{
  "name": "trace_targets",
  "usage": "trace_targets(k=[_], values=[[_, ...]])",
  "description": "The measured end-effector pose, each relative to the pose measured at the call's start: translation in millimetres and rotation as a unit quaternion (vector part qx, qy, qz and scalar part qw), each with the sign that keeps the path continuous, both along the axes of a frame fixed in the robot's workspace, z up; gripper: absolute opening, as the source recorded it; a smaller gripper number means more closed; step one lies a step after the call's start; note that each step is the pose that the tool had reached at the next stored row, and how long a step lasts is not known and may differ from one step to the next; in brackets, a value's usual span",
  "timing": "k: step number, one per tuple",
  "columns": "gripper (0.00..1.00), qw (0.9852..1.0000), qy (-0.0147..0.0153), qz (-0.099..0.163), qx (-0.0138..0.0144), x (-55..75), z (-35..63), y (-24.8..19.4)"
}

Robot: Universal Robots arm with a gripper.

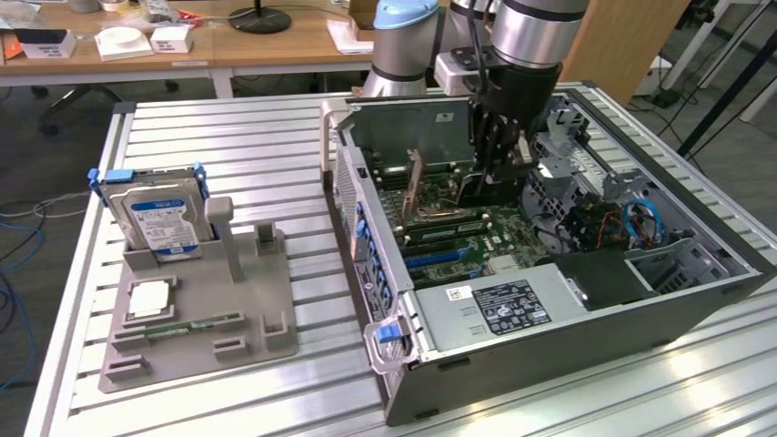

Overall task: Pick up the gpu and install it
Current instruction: 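Insert the gpu into the slot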

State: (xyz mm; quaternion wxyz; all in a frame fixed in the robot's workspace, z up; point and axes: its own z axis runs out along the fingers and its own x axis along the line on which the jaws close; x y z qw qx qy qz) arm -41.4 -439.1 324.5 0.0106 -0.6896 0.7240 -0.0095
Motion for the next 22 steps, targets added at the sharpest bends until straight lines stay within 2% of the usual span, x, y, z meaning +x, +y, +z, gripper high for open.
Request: trace_targets(k=[5,22], values=[[0.26,1.0,0.0,0.0,0.0,0.0,-5.1,-2.2],[0.26,1.0,0.0,0.0,-0.0002,0.0,-9.6,-2.5]])
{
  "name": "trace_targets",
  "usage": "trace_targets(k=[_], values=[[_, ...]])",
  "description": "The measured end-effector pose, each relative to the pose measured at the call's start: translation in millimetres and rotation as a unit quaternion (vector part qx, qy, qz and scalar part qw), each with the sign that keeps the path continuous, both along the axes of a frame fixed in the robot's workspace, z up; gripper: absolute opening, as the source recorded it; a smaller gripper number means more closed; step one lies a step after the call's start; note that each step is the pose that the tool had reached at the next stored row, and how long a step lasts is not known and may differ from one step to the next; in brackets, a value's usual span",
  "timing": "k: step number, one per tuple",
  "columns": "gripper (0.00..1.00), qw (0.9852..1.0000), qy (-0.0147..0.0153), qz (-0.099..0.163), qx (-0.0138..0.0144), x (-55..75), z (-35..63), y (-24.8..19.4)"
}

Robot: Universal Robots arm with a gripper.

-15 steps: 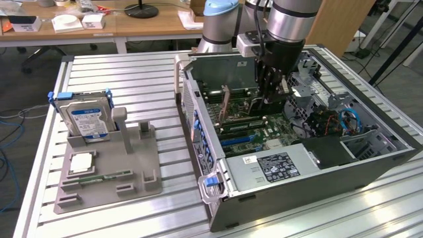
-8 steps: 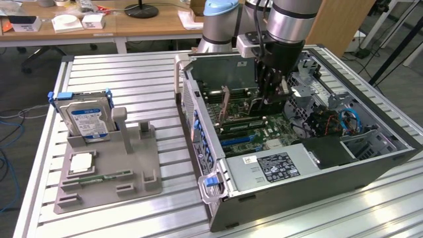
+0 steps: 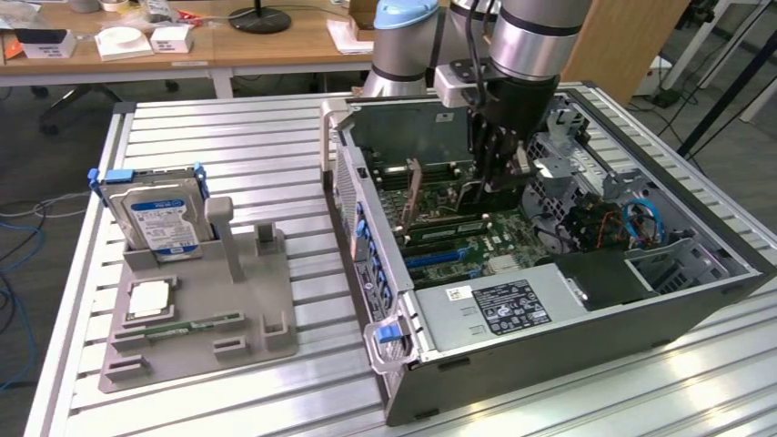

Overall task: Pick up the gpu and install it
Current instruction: 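Insert the gpu into the slot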

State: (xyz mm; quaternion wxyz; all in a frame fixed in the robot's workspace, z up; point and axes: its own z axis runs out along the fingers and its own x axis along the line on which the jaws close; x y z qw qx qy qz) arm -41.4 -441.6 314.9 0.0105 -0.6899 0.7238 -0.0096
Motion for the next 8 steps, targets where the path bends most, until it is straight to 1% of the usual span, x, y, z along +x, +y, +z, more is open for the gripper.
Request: trace_targets(k=[4,8], values=[[0.26,1.0,-0.0001,0.0,0.0002,0.0,-0.5,0.0],[0.26,1.0,0.0,0.0,0.0,0.0,-2.5,-1.2]])
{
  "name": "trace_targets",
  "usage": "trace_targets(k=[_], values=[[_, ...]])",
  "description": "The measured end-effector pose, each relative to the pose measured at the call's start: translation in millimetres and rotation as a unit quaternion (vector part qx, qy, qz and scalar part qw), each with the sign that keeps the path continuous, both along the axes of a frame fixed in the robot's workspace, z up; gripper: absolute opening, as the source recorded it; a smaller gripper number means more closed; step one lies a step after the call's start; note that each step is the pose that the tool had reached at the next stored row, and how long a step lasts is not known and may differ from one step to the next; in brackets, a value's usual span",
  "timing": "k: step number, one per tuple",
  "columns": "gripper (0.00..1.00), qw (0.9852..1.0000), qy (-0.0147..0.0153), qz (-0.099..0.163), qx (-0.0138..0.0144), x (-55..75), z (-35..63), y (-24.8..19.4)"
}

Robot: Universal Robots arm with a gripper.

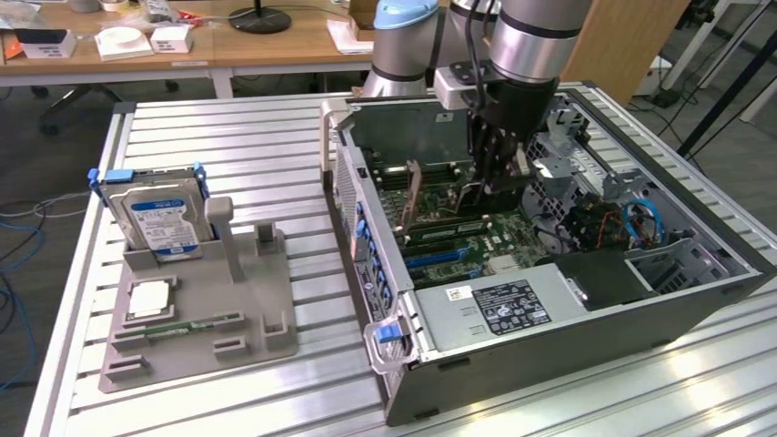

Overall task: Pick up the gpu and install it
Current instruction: 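Insert the gpu into the slot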

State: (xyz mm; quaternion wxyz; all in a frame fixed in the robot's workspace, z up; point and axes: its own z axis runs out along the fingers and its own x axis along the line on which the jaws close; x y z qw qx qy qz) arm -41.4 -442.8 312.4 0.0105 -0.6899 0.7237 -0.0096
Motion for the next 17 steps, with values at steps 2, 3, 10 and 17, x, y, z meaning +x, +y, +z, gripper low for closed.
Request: trace_targets(k=[2,3,10,17], values=[[0.26,1.0,0.0,0.0,0.0,0.0,-1.1,-0.8],[0.26,1.0,0.0,0.0,0.0,0.0,-1.7,-1.3],[0.26,1.0,0.0,0.0,0.0,-0.1,-5.5,-4.2],[0.26,1.0,0.0,0.0,-0.0002,-0.1,-6.3,-4.9]])
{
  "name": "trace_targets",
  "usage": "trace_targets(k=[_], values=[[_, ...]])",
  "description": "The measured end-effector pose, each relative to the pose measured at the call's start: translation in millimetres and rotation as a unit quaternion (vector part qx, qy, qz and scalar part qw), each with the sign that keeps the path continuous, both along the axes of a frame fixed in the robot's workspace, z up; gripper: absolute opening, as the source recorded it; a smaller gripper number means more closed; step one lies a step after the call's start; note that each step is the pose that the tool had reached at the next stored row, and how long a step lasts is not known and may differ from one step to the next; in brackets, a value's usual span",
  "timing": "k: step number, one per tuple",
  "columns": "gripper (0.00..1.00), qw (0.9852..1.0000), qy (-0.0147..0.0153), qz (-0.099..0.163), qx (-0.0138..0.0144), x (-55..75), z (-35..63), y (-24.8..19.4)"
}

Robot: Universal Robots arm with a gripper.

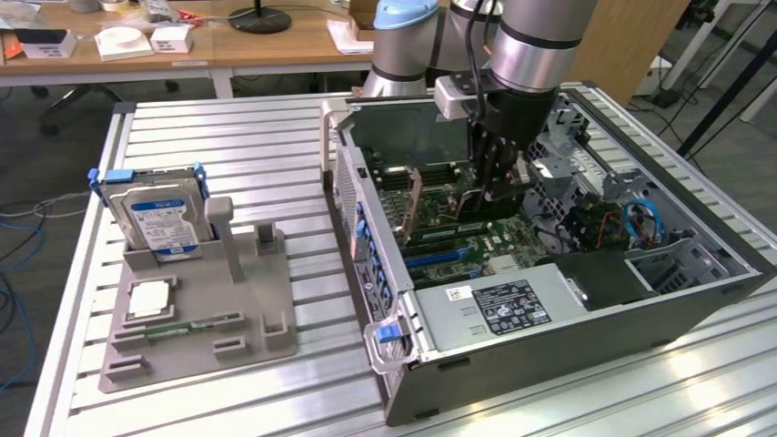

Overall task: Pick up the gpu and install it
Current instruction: 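Insert the gpu into the slot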

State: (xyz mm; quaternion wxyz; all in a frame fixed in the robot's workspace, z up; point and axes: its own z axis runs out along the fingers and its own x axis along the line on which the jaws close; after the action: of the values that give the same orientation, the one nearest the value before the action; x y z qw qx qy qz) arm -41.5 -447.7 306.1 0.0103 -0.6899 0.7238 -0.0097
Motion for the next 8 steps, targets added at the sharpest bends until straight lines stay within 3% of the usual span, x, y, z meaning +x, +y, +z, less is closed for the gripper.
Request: trace_targets(k=[8], values=[[0.26,1.0,0.0,0.0,0.0,-0.3,-1.0,-3.3]])
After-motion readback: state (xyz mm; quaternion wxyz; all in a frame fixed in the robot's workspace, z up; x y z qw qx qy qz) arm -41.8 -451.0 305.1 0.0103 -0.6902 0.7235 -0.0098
